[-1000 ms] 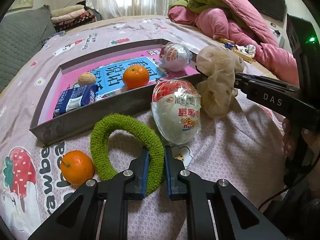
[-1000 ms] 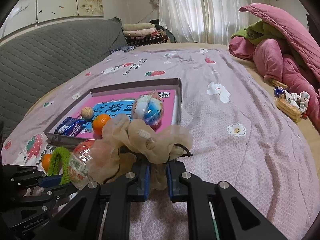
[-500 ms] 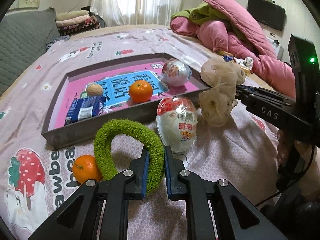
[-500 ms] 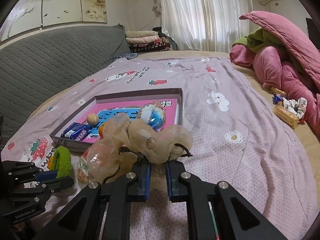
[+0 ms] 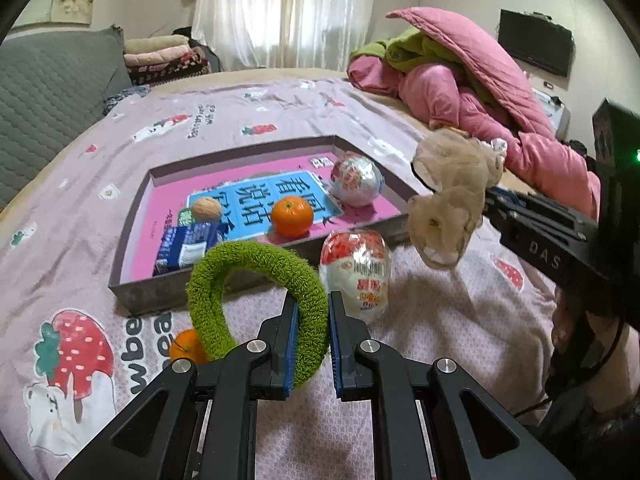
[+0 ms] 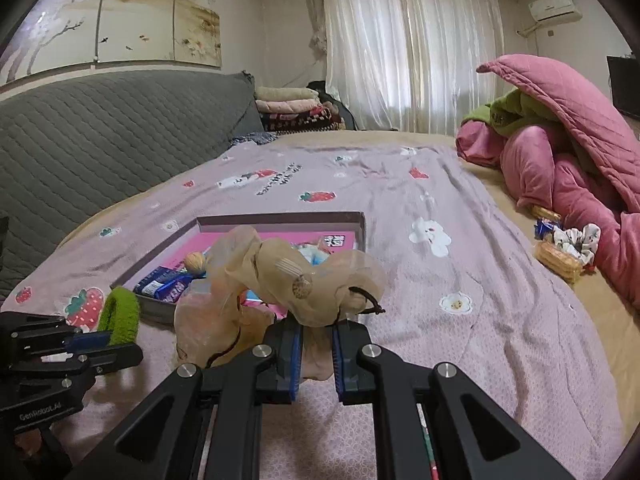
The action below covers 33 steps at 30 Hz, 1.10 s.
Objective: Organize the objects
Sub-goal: 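Lift the green ring with the left tool while the right carries the mesh pouf toward the tray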
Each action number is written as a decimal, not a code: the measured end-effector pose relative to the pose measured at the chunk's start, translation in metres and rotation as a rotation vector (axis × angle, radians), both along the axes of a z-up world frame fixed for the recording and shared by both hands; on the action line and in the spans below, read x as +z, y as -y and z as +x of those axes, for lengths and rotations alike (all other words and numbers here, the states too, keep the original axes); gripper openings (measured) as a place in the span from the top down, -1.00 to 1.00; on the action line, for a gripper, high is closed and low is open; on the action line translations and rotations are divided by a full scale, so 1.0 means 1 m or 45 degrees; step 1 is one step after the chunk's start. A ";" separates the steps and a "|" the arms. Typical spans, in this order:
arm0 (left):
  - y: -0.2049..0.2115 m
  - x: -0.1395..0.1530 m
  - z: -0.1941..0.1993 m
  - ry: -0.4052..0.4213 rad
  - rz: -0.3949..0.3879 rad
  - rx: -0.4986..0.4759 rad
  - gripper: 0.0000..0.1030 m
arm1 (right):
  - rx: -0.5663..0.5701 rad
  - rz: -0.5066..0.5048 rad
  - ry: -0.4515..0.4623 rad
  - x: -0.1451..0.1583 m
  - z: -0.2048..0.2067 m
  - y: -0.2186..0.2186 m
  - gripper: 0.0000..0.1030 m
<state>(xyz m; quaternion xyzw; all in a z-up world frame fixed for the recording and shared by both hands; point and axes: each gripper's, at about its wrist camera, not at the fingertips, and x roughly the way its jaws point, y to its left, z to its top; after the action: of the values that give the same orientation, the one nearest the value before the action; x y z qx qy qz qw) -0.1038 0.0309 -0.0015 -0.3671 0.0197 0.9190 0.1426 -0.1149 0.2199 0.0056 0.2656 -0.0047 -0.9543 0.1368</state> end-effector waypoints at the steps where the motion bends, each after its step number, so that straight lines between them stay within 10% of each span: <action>1: 0.001 0.001 0.000 -0.003 0.001 0.004 0.74 | 0.007 -0.003 -0.004 0.001 0.001 0.001 0.75; 33: 0.035 0.052 -0.037 -0.113 0.063 0.107 0.74 | 0.076 -0.042 -0.080 0.041 -0.002 0.030 0.75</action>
<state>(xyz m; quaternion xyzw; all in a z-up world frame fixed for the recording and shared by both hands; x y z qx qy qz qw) -0.1404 -0.0045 0.0504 -0.3227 -0.0119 0.9398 0.1119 -0.1171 0.1900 0.0465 0.2331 -0.0080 -0.9575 0.1696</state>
